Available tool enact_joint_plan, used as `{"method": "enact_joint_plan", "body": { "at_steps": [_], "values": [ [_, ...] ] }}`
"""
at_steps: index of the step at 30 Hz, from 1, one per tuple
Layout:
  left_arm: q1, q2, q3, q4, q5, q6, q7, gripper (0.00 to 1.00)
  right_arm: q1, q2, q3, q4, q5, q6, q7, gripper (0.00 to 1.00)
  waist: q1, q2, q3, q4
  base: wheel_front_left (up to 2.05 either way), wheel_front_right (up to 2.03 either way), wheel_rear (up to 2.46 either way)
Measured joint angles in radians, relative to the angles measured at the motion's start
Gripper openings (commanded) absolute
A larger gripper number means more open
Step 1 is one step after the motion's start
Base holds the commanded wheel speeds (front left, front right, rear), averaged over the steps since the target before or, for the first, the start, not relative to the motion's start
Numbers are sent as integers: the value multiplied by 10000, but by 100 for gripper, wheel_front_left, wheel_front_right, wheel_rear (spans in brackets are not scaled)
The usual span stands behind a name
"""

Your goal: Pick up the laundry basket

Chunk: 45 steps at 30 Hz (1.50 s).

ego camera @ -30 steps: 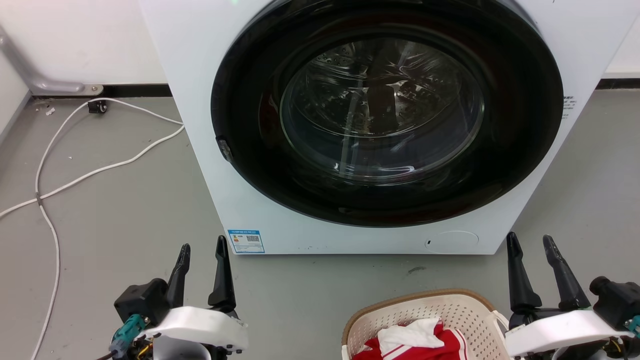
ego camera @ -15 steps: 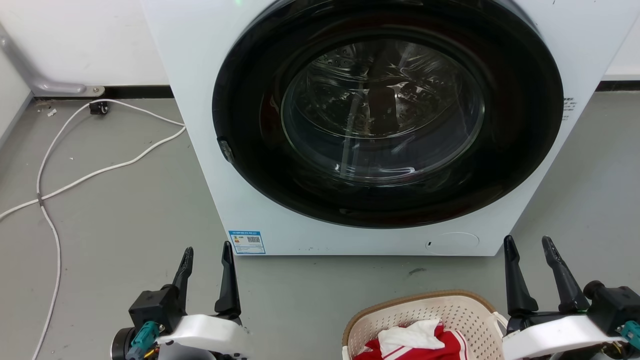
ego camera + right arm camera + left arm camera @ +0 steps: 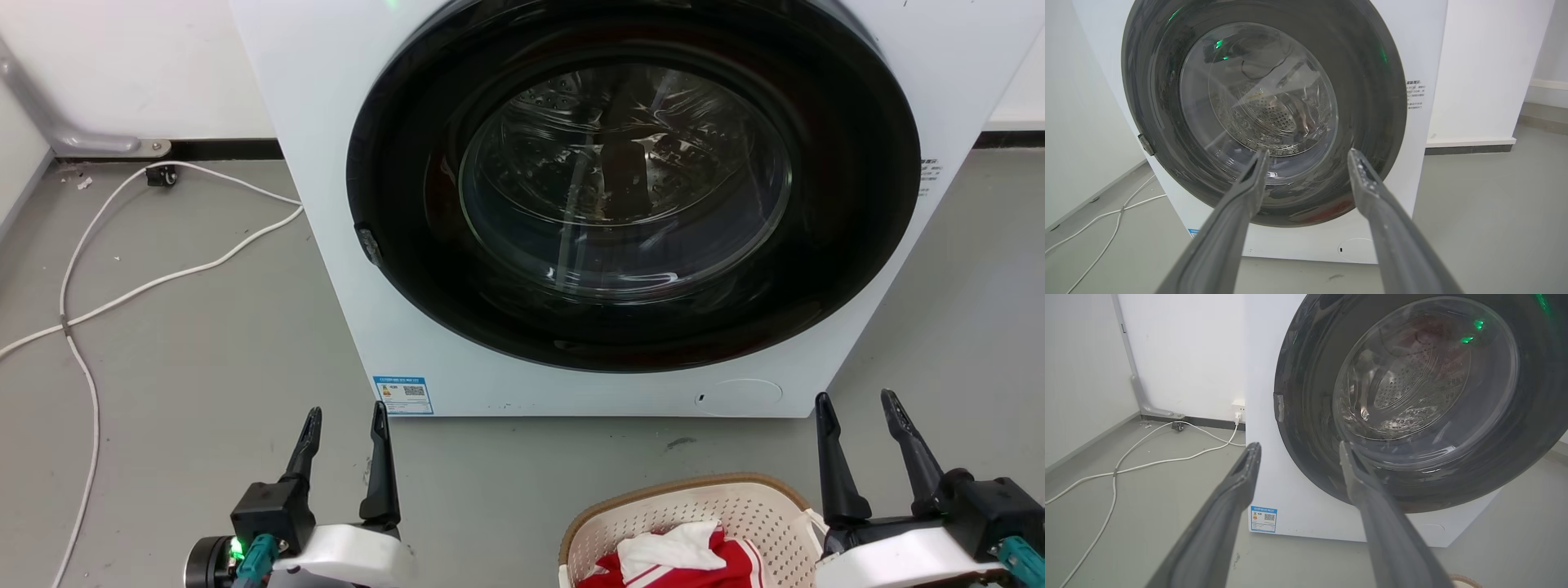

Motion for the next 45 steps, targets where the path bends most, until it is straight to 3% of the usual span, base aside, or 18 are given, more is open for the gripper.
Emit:
{"method": "enact_joint_plan", "body": {
  "at_steps": [16, 33, 45],
  "values": [
    [117, 2, -178, 21, 932, 132, -272, 100, 206, -8, 50, -127, -832, 0, -307, 100, 0, 0, -18, 32, 0, 0, 0],
    [122, 2, -184, 127, 895, 128, -299, 100, 207, -10, 15, -33, -629, 0, -307, 100, 0, 0, 64, -25, 0, 0, 0],
    [-583, 4, -1032, 909, 825, -288, -299, 100, -359, -13, -894, 909, -1795, 0, -307, 100, 0, 0, 796, -75, 0, 0, 0]
  ]
}}
